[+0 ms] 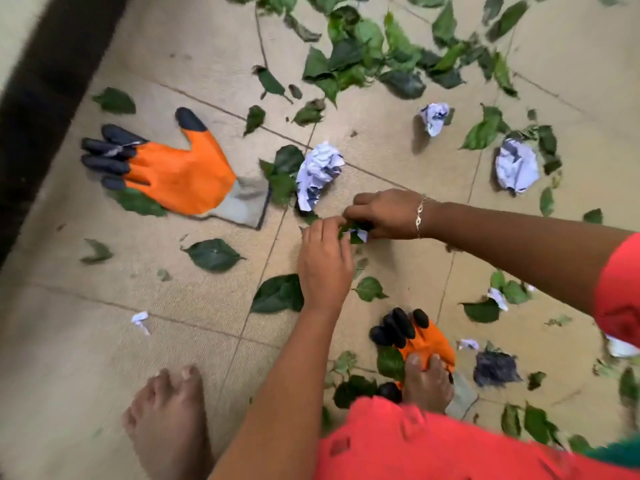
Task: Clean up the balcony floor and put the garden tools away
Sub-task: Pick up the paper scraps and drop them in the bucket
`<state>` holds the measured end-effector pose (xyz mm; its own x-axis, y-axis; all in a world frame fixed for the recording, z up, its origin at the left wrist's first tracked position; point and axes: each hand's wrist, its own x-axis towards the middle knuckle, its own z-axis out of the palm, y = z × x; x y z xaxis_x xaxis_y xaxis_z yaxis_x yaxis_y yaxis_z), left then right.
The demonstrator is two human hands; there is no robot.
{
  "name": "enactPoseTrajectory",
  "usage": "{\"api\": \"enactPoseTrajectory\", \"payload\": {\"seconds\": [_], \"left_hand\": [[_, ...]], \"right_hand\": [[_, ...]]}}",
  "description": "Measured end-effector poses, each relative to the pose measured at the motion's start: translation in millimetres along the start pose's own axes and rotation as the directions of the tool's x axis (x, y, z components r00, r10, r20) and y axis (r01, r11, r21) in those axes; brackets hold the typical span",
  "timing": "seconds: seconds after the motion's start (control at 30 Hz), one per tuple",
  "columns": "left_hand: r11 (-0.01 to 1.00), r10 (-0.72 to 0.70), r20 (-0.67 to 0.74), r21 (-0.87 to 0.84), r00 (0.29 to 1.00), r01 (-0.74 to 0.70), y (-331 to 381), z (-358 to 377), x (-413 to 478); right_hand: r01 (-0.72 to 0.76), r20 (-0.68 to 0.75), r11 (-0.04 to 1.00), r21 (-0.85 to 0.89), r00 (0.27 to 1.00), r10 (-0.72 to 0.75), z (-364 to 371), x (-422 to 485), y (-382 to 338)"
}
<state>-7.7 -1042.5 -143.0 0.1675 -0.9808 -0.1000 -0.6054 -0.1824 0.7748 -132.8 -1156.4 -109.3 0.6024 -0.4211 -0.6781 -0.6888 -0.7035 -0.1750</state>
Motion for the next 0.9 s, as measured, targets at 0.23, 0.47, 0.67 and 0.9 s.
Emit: {"api": "enactPoseTrajectory", "payload": {"seconds": [0.23, 0.47, 0.67, 0.9], "left_hand": [[0.995, -0.090, -0.068, 0.024, 0.994, 0.092, -8, 5, -14], [0.989, -0.142, -0.147, -0.064, 0.979, 0.134, 3, 1, 2], [0.978, -0.181, -0.243, -0.148, 0.953, 0.148, 13, -6, 15], [0.932, -0.052, 0.042, 0.361, 0.998, 0.033, 13, -23, 74]], "right_hand": [[0.051, -0.020, 0.998, -0.032, 0.998, -0.052, 20, 3, -7], [0.020, -0.072, 0.973, 0.232, 0.997, -0.004, 1, 21, 11], [-0.028, -0.153, 0.593, 0.804, 0.956, 0.251, -32, 24, 34], [0.103, -0.195, 0.286, 0.953, 0.928, 0.318, -43, 36, 53]]}}
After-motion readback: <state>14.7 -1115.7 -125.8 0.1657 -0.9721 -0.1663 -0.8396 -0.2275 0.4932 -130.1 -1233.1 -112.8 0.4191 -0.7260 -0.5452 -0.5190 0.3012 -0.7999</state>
